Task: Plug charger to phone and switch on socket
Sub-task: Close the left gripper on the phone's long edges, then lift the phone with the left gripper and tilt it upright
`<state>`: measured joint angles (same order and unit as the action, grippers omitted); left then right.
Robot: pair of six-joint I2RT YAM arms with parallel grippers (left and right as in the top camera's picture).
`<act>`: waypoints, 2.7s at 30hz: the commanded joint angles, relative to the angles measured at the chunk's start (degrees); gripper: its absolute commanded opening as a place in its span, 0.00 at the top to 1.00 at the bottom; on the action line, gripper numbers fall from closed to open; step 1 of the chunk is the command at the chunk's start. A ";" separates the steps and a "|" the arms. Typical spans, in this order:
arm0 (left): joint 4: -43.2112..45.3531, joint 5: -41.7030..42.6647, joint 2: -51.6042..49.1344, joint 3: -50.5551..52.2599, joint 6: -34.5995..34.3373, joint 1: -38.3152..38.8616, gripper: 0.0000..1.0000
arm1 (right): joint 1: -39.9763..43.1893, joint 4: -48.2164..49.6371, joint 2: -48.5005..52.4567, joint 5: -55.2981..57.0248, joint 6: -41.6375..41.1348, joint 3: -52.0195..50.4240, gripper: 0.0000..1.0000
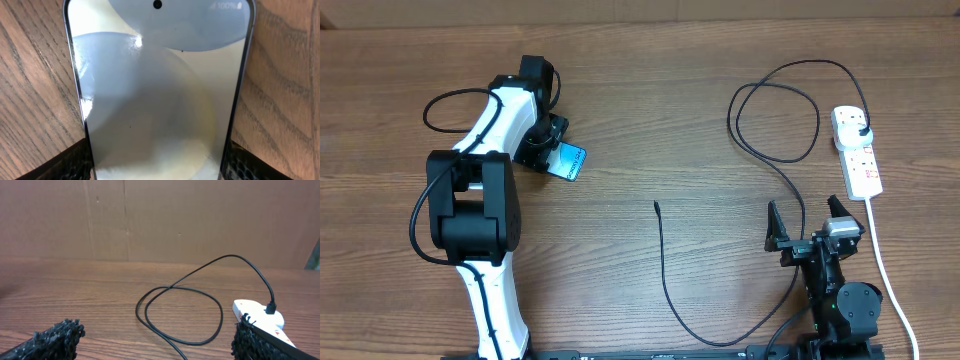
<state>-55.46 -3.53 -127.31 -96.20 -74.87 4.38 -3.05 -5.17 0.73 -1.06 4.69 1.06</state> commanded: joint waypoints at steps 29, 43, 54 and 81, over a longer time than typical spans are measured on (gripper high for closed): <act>-14.43 8.57 -1.18 -23.34 9.33 -0.22 0.96 | 0.17 0.33 -0.57 0.57 -0.15 -0.61 0.00; -13.33 38.71 -1.18 -24.33 14.49 -0.22 0.96 | 0.17 0.33 -0.57 0.57 -0.15 -0.61 0.00; -13.73 59.21 -1.18 -24.33 14.47 -0.22 0.96 | 0.17 0.33 -0.57 0.57 -0.15 -0.61 0.00; -13.75 74.64 -1.18 -24.33 14.49 -0.24 0.96 | 0.17 0.33 -0.57 0.57 -0.15 -0.61 0.00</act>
<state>-69.23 67.31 -128.40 -118.67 -61.30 4.38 -3.03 -5.17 0.73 -1.04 4.71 1.06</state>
